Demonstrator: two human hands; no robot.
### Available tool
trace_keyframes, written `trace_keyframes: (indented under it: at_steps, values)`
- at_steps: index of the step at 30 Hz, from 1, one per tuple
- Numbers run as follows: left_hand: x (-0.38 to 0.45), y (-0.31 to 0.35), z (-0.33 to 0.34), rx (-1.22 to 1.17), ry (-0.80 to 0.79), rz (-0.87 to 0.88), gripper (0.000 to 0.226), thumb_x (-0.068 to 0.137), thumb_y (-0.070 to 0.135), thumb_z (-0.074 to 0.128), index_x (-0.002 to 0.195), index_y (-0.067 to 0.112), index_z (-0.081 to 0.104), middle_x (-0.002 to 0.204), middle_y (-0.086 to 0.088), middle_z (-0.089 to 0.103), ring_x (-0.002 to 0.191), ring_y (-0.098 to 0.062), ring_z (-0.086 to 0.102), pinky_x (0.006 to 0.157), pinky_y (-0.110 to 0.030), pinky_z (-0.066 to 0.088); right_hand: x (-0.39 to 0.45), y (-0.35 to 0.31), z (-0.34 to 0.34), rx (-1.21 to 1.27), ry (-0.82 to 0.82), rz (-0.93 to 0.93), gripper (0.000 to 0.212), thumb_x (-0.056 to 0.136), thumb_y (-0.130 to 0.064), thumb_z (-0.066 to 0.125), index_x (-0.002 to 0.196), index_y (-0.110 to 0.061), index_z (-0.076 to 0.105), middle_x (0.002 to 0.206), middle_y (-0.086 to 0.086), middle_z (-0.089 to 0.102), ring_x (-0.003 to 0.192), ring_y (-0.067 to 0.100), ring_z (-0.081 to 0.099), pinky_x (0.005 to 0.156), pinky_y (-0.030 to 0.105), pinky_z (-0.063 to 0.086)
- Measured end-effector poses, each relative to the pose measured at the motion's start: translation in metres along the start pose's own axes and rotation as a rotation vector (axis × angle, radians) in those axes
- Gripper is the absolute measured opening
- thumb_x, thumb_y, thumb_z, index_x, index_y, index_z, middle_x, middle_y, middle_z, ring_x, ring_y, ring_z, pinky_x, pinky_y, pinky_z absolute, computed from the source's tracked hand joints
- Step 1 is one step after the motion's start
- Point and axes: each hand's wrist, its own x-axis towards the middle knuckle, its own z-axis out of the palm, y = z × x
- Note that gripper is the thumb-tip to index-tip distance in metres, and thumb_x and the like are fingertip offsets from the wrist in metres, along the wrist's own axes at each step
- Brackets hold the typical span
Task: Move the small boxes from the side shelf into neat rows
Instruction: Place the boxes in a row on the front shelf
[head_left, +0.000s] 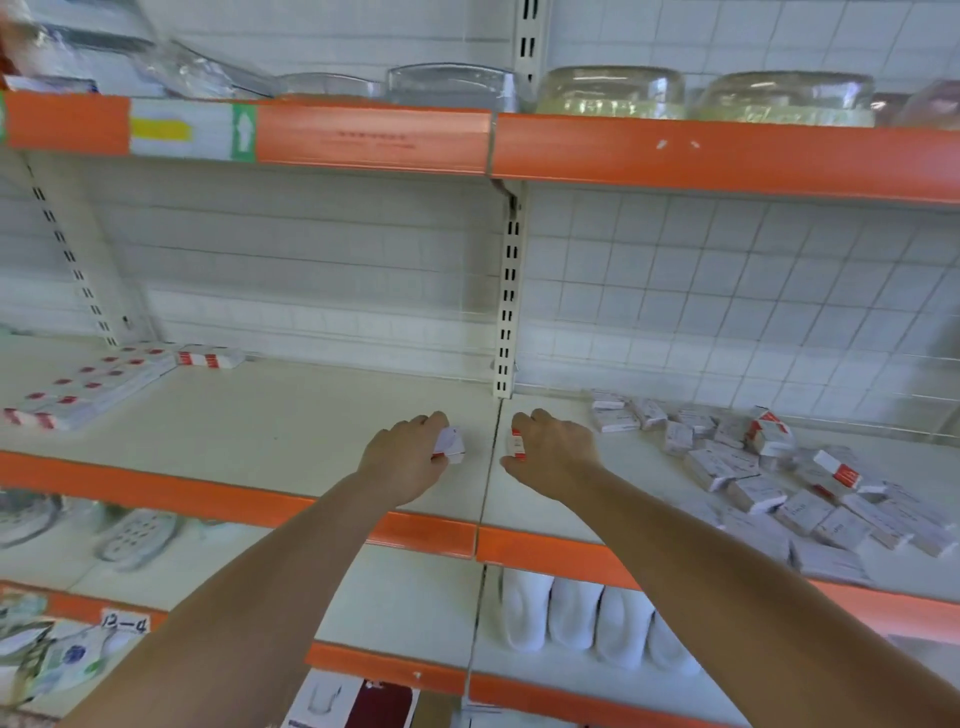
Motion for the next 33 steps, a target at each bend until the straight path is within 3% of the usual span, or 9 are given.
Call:
trace_keyframes:
  at_steps: [10, 18, 33]
  values:
    - [-0.027, -0.093, -0.031, 0.016, 0.052, 0.031, 0.031, 0.093, 0.026, 0.050, 0.123, 0.019, 0.047, 0.111, -0.002, 0.060, 0.103, -0.026, 0.052, 0.076, -0.033, 0.039, 0.015, -0.102, -0.001, 0.047, 0.027, 0.069, 0.048, 0.092, -0.049, 0.050, 0.131, -0.020, 0.046, 0.122, 0.002, 0.052, 0.108, 0.027, 0.059, 0.072, 0.030, 0.039]
    - [-0.047, -0.155, -0.040, -0.001, 0.004, 0.026, 0.034, 0.094, 0.025, 0.051, 0.127, 0.018, 0.046, 0.113, -0.004, 0.056, 0.104, -0.026, 0.050, 0.080, -0.035, 0.041, 0.029, -0.171, 0.007, 0.036, 0.030, 0.064, 0.046, 0.093, -0.049, 0.050, 0.128, -0.019, 0.047, 0.120, 0.003, 0.053, 0.105, 0.027, 0.060, 0.072, 0.030, 0.037]
    - [-0.018, -0.225, -0.039, -0.046, -0.044, -0.122, 0.041, 0.093, 0.026, 0.053, 0.134, 0.020, 0.046, 0.119, -0.005, 0.050, 0.111, -0.025, 0.051, 0.085, -0.035, 0.045, 0.108, -0.229, 0.022, 0.014, 0.009, -0.085, 0.047, 0.093, -0.051, 0.048, 0.128, -0.020, 0.047, 0.117, 0.003, 0.053, 0.102, 0.027, 0.060, 0.070, 0.032, 0.041]
